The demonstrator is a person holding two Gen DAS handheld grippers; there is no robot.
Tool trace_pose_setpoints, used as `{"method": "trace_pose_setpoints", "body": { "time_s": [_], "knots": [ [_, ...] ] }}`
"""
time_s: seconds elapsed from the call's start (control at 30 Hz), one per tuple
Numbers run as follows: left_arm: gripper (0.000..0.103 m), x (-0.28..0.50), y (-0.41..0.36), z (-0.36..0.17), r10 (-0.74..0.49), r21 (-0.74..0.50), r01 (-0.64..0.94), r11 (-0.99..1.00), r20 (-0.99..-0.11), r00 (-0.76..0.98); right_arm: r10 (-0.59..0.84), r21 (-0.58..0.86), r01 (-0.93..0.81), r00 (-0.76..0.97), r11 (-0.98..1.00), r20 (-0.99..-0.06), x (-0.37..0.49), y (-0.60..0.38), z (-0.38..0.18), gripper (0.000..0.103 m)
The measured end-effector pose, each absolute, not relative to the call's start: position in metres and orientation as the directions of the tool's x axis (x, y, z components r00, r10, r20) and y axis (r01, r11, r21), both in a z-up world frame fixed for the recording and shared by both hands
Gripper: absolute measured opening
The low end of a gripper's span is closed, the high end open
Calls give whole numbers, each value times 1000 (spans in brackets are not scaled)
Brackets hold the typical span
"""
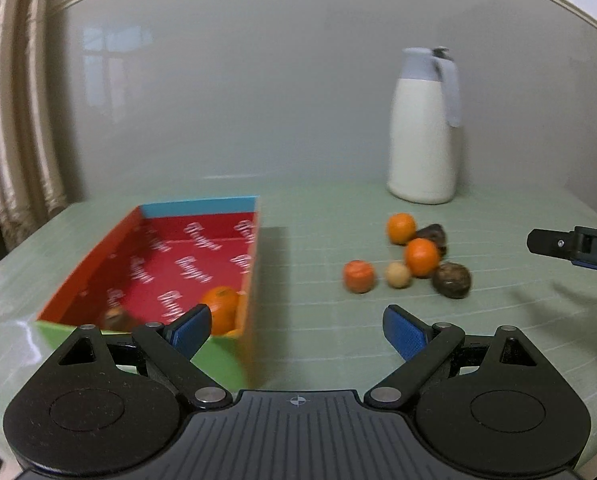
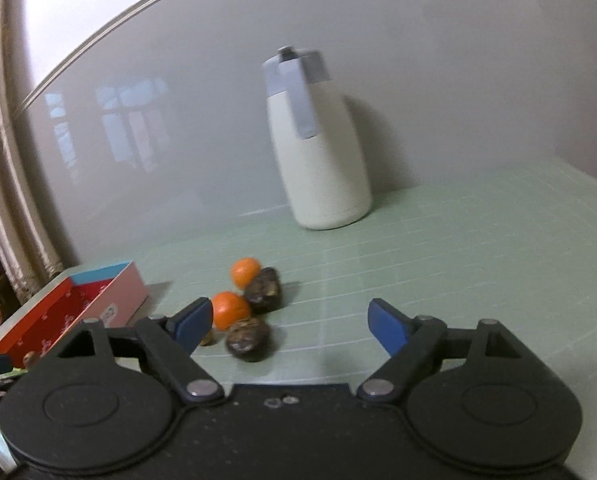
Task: Organize fruits
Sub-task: 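Move the left tool to the dark brown fruit and close on it, then carry the dark brown fruit with the left tool over the box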
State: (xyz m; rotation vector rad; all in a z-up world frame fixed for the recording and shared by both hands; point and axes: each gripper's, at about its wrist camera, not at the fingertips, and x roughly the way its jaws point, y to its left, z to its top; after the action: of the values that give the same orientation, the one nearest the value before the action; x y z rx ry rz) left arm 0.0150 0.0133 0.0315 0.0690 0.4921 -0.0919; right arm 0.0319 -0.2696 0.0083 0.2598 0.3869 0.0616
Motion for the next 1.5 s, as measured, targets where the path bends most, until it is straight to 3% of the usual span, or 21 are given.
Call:
{"method": "trace_pose_setpoints", "body": {
  "time_s": [0.2, 0.7, 1.0, 1.2, 1.27, 1.5],
  "knots": [
    [92, 31, -17, 28, -100, 79, 157, 984, -484, 869, 77, 282, 34, 925, 959, -373, 24, -292, 4, 84],
    [91, 78, -112, 16, -191, 33, 249, 968, -545, 816, -27, 299, 148, 927, 943, -375, 6, -335, -1, 85],
    [82, 99, -144, 2, -187, 3, 232, 973, -583, 791, -42, 367, 188, 928, 911, -371, -2, -362, -4, 85],
    [61, 112, -147, -7, -162, -19, 192, 981, -620, 768, -30, 393, 182, 931, 901, -363, -2, -366, -4, 85],
    [47, 114, -147, -9, -149, -17, 175, 984, -616, 774, -21, 401, 177, 931, 899, -364, -2, -366, -5, 85],
    [42, 114, -142, -8, -167, -50, 172, 984, -608, 776, -12, 397, 169, 930, 902, -368, -1, -363, -5, 85]
  ]
}}
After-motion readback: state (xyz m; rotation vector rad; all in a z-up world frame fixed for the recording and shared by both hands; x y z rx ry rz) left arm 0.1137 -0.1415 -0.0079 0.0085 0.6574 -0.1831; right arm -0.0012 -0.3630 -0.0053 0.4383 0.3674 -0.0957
